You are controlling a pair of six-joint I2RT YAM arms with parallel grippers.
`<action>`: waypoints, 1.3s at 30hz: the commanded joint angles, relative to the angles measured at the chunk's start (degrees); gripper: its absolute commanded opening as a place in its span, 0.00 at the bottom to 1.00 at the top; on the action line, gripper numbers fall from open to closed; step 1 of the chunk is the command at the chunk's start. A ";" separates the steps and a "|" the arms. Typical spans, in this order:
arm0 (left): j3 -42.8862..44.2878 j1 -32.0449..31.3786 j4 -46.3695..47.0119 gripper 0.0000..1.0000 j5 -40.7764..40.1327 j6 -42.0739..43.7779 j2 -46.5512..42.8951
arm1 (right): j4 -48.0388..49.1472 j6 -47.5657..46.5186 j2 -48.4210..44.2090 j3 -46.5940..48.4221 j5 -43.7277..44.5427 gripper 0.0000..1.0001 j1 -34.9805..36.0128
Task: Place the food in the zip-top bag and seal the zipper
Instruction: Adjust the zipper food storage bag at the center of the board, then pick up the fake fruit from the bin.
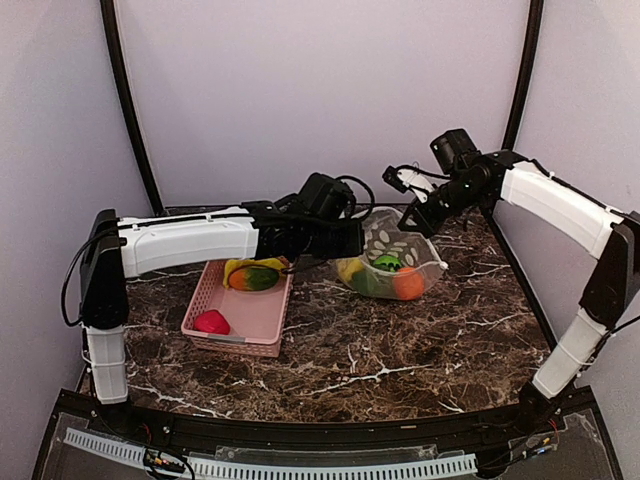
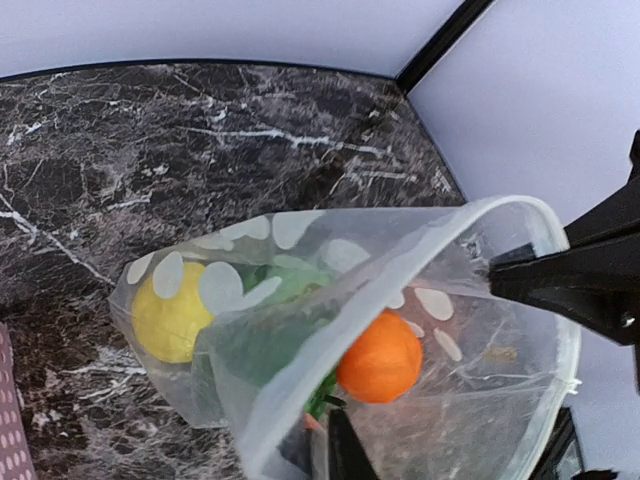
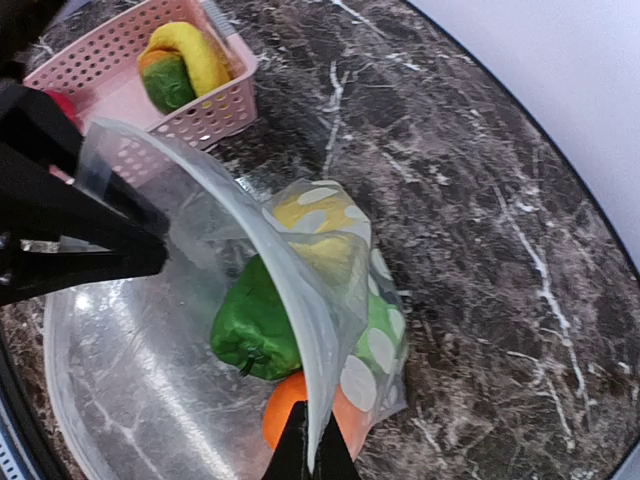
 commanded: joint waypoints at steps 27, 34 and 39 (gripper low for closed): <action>-23.15 7.11 -24.89 0.75 -8.67 21.26 -26.50 | 8.71 6.56 -7.97 -12.14 -20.29 0.00 -2.01; -25.20 7.10 -23.55 0.74 -6.19 21.69 -26.34 | 8.52 5.46 -9.25 -13.81 -18.37 0.00 -2.33; -26.00 7.21 -27.56 0.80 -6.85 24.43 -26.53 | 7.68 4.59 -9.03 -14.78 -17.04 0.00 -2.30</action>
